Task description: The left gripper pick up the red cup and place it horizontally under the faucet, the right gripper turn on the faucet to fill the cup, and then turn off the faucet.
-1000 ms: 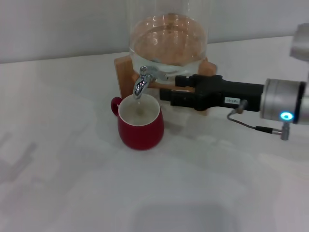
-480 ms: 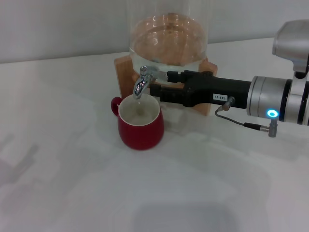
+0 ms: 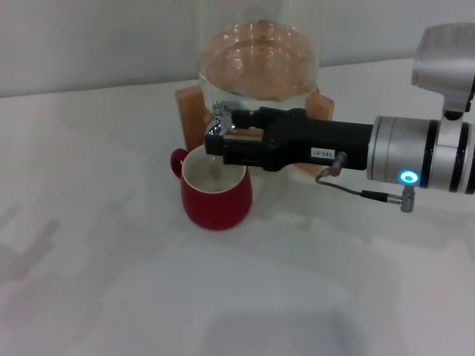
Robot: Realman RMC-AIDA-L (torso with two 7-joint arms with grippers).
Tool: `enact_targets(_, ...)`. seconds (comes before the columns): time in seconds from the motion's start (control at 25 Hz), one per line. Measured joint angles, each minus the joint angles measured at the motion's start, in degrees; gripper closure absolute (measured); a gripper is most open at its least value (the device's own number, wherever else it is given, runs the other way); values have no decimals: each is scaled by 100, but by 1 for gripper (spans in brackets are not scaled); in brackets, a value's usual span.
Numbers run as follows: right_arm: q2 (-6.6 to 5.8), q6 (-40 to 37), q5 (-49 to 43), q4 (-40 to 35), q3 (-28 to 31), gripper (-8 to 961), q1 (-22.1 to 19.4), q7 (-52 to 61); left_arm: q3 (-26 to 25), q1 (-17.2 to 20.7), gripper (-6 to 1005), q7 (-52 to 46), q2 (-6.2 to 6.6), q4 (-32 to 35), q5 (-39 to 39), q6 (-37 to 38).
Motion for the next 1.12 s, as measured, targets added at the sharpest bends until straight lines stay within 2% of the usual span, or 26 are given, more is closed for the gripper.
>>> enact_targets(0.36, -18, 85, 7, -168, -5, 191, -74, 0, -2, 19, 119, -6, 0, 0, 0, 8)
enact_targets(0.64, -30, 242, -38, -658, 187, 191, -541, 0, -2, 44, 119, 29, 0, 20, 1, -28)
enact_targets(0.76, -22, 380, -48, -799, 424, 191, -794, -21, 4, 61, 119, 407, 3, 127, 160, -372)
enact_targets(0.92, -9, 555, -31, -776, 716, 191, -1000, -51, 13, 279, 119, 800, -24, 644, 433, -952)
enact_targets(1.12, -7, 601, -33, -739, 802, 191, -1096, -53, -15, 610, 120, 272, -21, 1202, 447, -1448)
